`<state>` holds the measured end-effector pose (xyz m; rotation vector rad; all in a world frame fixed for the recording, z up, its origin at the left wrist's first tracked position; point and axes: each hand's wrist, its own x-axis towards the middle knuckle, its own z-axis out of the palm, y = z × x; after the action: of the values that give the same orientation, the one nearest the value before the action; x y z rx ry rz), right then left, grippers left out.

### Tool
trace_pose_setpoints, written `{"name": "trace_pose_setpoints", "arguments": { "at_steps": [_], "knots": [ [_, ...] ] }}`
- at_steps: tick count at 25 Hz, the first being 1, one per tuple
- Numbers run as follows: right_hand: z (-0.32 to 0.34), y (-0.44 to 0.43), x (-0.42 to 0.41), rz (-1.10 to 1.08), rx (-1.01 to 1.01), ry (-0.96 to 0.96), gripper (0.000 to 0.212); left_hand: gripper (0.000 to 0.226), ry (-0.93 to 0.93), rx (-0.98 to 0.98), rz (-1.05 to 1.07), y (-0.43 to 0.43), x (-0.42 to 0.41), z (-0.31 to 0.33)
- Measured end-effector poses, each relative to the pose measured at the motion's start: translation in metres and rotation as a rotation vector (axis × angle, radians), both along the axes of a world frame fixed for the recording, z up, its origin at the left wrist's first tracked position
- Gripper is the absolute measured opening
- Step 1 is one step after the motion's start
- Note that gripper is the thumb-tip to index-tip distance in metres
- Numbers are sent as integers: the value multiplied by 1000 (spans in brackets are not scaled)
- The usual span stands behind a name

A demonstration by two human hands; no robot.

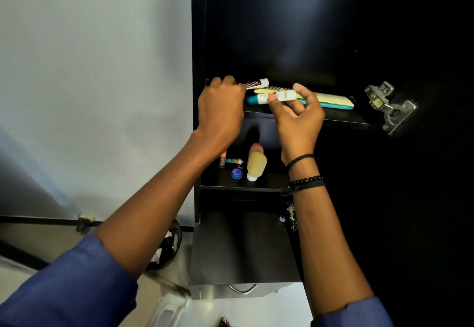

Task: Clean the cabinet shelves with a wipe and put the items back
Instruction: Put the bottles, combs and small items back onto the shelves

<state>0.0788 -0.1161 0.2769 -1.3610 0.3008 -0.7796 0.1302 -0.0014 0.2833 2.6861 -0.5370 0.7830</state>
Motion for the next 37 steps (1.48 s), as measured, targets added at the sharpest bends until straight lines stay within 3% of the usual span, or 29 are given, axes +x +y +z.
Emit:
{"name": "trace_pose_setpoints", "arguments": {
  "at_steps": [4, 12, 17, 21, 24, 27, 30, 34, 37],
  "knots": [
    [-3, -5, 11, -54, -172, 103, 51, 38, 48, -77, -46, 2, -8, 0],
    [2, 2, 33, -84, -852, 265, 45, 43, 78, -151, -144, 19, -13, -8],
    [-10, 1, 30, -126, -802, 196, 36, 50, 85, -114, -108, 17, -17, -19],
    [-27, 3, -9, -275, -825, 29, 21, 44, -89, -221, -213, 14, -36, -37],
    [-63, -5, -40, -284, -840, 13, 24, 48, -171, -234, -313, 9, -55, -66],
    [-126, -28, -53, -211, -835, 218, 27, 46, -115, -140, -401, 0, -67, -108],
    [-203, -58, -62, -154, -779, 501, 35, 54, 123, 16, -472, -15, -72, -161],
    [-285, -89, -74, -77, -558, 887, 47, 56, 438, 201, -527, -32, -77, -227],
    [-333, -107, -76, 87, -560, 1171, 53, 62, 642, 310, -555, -43, -78, -258]
  ]
}}
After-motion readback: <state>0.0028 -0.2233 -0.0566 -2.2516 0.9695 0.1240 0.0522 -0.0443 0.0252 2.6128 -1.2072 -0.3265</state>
